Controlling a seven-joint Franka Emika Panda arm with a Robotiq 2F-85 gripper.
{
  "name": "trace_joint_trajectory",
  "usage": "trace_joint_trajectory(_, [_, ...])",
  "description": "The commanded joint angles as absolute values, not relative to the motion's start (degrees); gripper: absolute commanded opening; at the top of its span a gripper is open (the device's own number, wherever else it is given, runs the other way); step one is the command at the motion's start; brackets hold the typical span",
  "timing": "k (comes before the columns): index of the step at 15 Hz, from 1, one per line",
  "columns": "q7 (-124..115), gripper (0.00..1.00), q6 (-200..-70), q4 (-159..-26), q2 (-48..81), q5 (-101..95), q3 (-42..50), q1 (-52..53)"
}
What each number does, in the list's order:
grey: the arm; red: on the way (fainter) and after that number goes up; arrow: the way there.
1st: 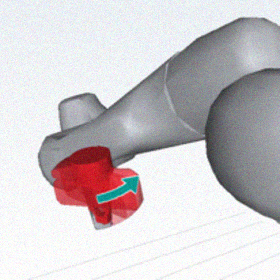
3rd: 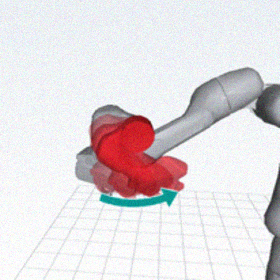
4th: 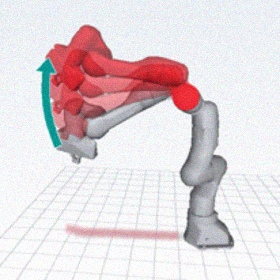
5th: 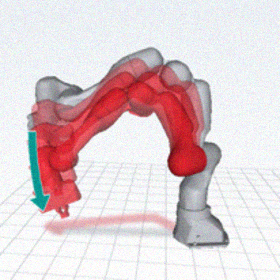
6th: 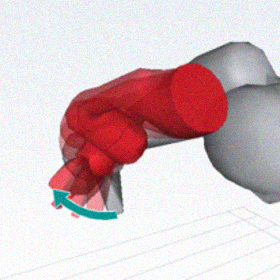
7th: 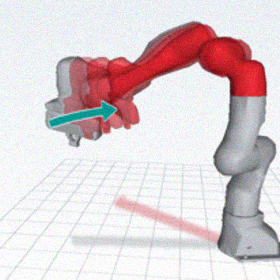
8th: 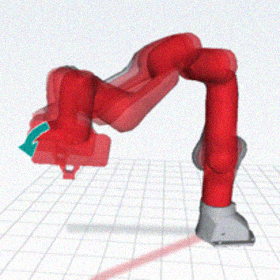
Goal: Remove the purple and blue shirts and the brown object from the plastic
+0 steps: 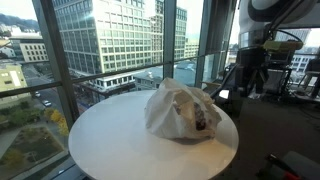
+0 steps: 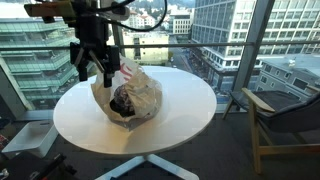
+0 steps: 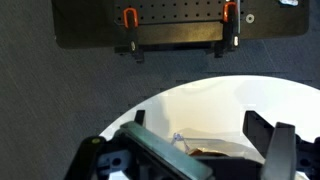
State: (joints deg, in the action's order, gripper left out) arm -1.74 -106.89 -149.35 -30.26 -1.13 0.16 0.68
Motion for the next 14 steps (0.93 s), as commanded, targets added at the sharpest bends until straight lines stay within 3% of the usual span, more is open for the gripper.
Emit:
trace_joint_trajectory(1, [-0.8,1.0,-110.9,-151.4,-23.1,2.7,0.7,1.3])
trace_joint_trajectory(5, [-3.6,1.0,-125.4,-153.0,-10.7,1.9,-1.7,1.5])
trace_joint_trajectory(14, [-15.9,1.0,-152.4,-141.1,9.9,-3.2,-2.4,3.7])
